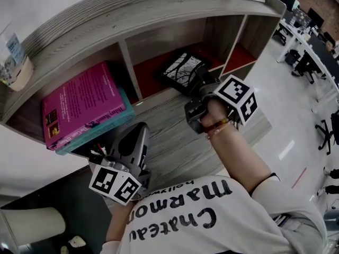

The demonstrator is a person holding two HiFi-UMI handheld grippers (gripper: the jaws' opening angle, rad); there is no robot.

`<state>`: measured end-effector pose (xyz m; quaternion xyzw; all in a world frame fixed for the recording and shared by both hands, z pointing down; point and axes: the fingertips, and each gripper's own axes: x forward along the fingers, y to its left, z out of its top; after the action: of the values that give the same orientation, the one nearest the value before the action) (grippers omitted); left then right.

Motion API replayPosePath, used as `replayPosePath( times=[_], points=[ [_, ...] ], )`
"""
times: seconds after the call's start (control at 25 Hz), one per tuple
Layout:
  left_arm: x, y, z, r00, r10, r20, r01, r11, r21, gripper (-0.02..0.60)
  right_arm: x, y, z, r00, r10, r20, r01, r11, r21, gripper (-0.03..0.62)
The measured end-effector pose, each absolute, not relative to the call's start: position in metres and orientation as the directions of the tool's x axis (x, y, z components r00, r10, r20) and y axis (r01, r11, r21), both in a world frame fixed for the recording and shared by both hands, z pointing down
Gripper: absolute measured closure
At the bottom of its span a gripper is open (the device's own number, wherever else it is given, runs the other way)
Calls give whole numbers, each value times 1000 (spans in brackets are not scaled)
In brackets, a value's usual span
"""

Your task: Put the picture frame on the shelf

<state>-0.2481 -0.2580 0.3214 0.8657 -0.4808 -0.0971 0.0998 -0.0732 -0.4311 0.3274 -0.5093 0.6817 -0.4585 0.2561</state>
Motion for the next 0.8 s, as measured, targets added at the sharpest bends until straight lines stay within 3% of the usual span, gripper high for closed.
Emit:
replayPosePath(
  times=[0.8],
  points=[
    [-241, -222, 290, 464, -878, -118, -854, -479, 204, 565, -75, -437, 330, -381, -910, 165, -486, 45, -873, 482]
  ],
)
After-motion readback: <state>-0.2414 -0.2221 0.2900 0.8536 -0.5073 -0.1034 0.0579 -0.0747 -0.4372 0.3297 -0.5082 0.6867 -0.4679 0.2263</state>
